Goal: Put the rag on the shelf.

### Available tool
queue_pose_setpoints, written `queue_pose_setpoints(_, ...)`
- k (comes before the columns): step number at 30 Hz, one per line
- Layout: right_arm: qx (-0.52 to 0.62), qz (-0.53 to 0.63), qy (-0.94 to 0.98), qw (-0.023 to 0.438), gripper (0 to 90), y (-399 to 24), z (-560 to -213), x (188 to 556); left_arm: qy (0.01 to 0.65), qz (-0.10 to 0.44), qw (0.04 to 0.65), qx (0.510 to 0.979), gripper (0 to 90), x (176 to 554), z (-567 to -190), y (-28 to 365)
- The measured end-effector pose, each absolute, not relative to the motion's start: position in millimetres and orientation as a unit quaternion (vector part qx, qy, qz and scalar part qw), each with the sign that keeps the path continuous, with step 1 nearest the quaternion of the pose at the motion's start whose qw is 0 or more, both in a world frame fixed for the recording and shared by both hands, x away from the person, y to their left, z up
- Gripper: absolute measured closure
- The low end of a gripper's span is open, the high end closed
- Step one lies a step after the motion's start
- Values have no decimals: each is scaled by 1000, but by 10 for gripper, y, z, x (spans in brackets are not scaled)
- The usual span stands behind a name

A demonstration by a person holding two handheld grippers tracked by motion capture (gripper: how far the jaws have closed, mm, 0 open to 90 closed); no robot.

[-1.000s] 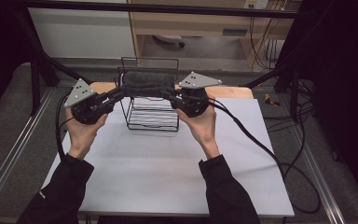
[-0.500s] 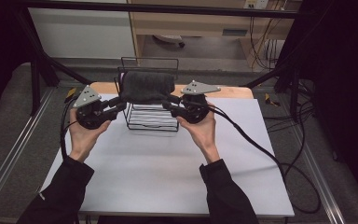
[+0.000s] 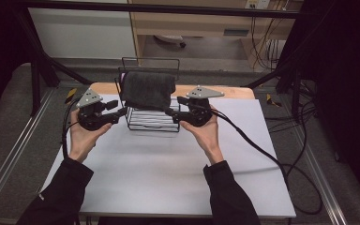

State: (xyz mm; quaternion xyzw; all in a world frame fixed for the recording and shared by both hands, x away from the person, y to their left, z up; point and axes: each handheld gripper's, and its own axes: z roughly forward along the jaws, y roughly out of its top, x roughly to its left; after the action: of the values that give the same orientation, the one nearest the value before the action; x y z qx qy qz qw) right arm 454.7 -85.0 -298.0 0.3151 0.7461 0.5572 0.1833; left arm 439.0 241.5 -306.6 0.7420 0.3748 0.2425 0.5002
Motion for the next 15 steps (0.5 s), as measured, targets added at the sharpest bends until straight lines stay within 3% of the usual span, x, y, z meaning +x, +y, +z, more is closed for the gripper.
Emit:
queue_pose_setpoints(9, 310, 541, 760, 182, 103, -1085, -2898, 4418, 371, 220, 485, 761, 281, 4277, -3053, 2483)
queue_pose_setpoints(15, 320, 523, 768, 184, 62, -1313, -2998, 4340, 375, 208, 466, 774, 181, 4213, -3169, 2515)
